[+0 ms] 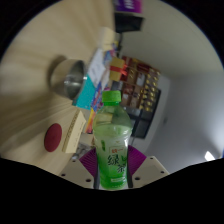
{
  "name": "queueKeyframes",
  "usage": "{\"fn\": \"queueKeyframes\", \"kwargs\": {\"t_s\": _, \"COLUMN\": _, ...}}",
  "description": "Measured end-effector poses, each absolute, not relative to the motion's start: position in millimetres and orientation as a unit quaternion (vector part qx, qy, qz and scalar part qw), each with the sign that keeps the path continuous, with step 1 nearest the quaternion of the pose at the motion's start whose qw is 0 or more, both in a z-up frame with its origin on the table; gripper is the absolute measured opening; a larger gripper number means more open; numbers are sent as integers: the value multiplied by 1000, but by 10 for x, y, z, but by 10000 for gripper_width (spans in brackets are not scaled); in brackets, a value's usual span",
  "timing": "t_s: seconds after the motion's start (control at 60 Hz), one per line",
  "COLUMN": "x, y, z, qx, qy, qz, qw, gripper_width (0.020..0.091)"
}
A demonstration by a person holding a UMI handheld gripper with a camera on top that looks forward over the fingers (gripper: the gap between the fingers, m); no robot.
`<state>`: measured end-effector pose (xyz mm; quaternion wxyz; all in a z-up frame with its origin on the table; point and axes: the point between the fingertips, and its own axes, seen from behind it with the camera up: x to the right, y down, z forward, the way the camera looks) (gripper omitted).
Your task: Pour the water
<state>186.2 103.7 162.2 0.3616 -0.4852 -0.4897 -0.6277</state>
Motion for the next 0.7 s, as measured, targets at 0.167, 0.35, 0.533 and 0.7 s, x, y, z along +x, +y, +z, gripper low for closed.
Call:
{"fn": "queueKeyframes", "kwargs": {"t_s": 0.167, "x": 1581, "y": 1146, "z": 1589, "qx": -352, "qy": -583, "qz": -685, "qw": 257, "gripper_width": 379}}
{"fn": "queueKeyframes", "kwargs": {"t_s": 0.35, "x": 1588, "y": 1202, "z": 1661, "qx": -311, "qy": -606, "qz": -700, "qw": 214, "gripper_width": 379}}
{"fn": "queueKeyframes", "kwargs": {"t_s": 0.533, "x": 1662, "y": 1250, "z": 1680, "qx": -311, "qy": -605, "qz": -698, "qw": 224, "gripper_width": 377}}
{"fn": "queueKeyframes", "kwargs": {"t_s": 0.7, "x": 1741, "y": 1192, "z": 1999, "qx": -456, "qy": -484, "qz": -621, "qw": 416, "gripper_width": 376}}
